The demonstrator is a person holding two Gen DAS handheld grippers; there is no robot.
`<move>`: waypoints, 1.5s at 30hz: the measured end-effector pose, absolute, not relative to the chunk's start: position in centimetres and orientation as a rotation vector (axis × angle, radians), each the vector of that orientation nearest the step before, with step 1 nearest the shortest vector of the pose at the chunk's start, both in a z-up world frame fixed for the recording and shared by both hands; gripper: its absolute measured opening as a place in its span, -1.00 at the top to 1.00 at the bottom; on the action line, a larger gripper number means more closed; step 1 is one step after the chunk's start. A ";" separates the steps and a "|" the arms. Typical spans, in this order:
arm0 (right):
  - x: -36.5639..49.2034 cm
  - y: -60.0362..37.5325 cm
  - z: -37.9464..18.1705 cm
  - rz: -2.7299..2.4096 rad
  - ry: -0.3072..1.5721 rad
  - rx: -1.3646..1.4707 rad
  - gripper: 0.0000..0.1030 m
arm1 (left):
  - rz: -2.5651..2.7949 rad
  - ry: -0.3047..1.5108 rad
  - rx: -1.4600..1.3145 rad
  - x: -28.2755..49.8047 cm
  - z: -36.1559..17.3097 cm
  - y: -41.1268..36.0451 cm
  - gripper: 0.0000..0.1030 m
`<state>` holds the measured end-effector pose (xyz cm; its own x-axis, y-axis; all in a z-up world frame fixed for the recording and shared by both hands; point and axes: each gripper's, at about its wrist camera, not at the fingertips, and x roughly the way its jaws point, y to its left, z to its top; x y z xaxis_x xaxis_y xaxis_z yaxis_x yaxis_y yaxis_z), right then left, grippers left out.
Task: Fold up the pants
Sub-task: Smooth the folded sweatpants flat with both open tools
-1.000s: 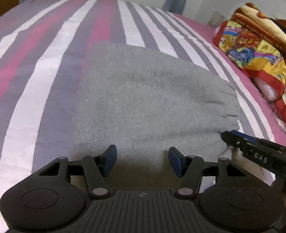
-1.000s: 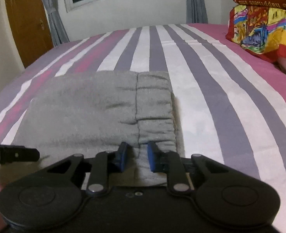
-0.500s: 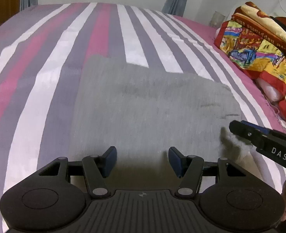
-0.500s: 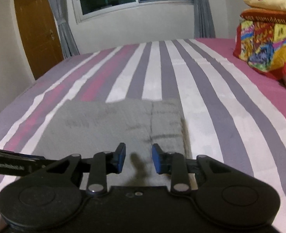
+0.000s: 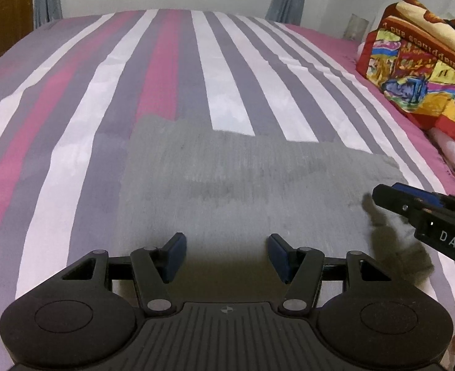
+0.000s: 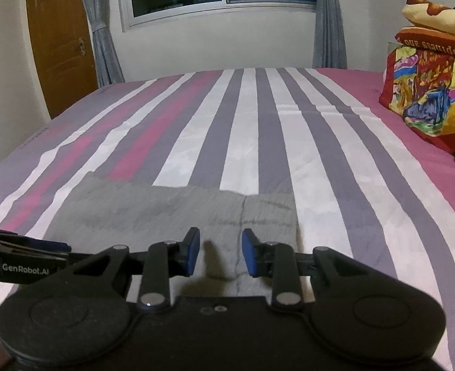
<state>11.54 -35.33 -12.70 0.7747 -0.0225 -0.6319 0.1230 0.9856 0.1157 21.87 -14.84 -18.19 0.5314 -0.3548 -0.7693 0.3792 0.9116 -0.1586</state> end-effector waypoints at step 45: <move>5.7 -33.5 -14.9 -0.086 0.754 0.041 0.21 | -0.483 0.898 0.100 13.3 -19.2 -14.7 -0.73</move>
